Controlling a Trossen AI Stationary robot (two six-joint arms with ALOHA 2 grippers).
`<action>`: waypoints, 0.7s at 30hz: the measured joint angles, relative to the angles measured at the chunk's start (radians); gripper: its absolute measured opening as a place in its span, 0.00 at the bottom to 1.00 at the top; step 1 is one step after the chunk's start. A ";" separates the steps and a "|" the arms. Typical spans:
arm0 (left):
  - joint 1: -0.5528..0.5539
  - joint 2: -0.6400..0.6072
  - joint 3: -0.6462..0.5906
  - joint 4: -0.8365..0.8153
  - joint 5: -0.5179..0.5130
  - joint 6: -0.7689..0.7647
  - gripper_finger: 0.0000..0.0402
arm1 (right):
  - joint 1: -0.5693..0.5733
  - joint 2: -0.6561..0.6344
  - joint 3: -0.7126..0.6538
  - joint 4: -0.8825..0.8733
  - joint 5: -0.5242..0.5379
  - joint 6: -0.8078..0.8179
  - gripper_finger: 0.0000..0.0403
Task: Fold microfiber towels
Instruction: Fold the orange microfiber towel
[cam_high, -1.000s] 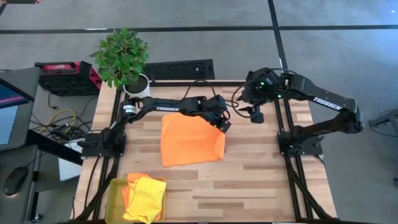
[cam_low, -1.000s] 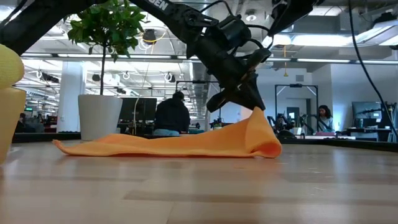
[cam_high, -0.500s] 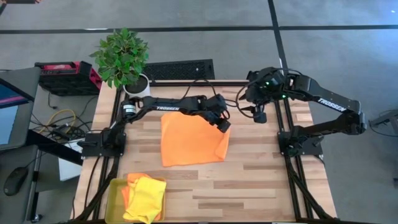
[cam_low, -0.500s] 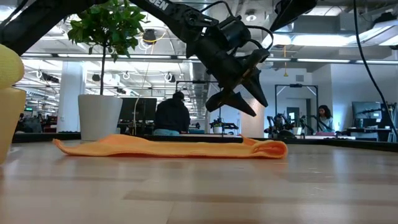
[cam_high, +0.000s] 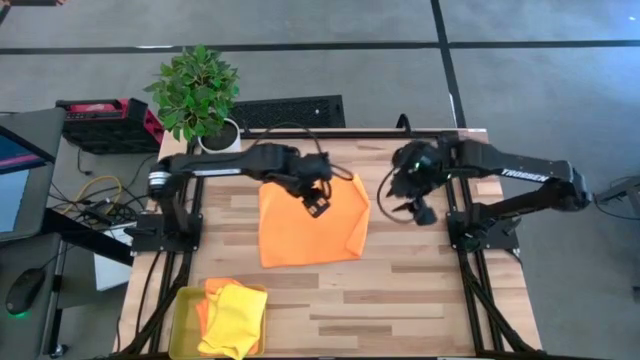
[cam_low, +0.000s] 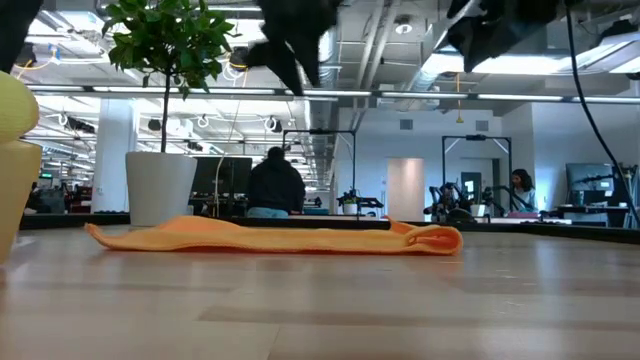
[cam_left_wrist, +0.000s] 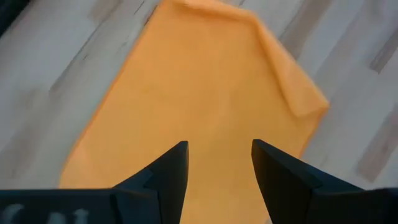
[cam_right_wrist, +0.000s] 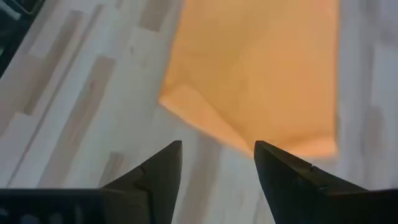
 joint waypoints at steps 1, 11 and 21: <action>-0.016 -0.021 0.000 -0.037 -0.014 -0.027 0.42 | 0.021 0.000 -0.028 0.054 0.001 0.002 0.56; -0.191 -0.158 -0.001 -0.315 -0.184 -0.278 0.42 | 0.248 0.169 -0.169 0.476 0.108 0.155 0.56; -0.328 -0.177 -0.002 -0.422 -0.223 -0.354 0.42 | 0.396 0.458 -0.174 0.587 0.255 0.413 0.56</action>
